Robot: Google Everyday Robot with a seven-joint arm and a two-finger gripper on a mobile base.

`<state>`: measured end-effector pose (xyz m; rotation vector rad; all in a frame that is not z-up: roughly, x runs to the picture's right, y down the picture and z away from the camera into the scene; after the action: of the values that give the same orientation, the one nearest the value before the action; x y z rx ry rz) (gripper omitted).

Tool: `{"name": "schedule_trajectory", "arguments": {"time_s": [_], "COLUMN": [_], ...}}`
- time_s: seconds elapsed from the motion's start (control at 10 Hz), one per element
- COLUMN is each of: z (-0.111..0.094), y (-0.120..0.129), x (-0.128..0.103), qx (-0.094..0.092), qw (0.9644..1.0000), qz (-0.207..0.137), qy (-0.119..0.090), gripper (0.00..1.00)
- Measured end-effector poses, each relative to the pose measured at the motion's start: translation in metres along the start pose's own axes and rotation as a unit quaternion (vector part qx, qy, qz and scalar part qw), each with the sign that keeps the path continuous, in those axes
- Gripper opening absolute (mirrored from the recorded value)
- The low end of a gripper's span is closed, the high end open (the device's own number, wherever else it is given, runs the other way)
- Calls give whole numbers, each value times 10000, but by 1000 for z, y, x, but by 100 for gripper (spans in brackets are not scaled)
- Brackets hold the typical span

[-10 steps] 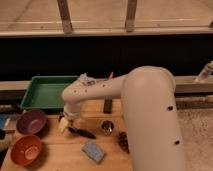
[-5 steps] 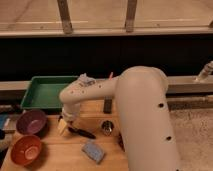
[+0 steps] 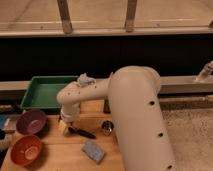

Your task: Place brush in tray

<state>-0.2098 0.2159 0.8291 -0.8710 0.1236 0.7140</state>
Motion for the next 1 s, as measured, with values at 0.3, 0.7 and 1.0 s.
{"name": "schedule_trajectory", "arguments": {"time_s": [0.3, 0.7, 1.0], "z": [1, -15, -49], "y": [0, 1, 4], "x": [0, 5, 17], "qx": [65, 198, 359], "qw": [10000, 9996, 9981], "qz": [53, 157, 252], "qy": [42, -103, -430], "gripper": [22, 0, 0]}}
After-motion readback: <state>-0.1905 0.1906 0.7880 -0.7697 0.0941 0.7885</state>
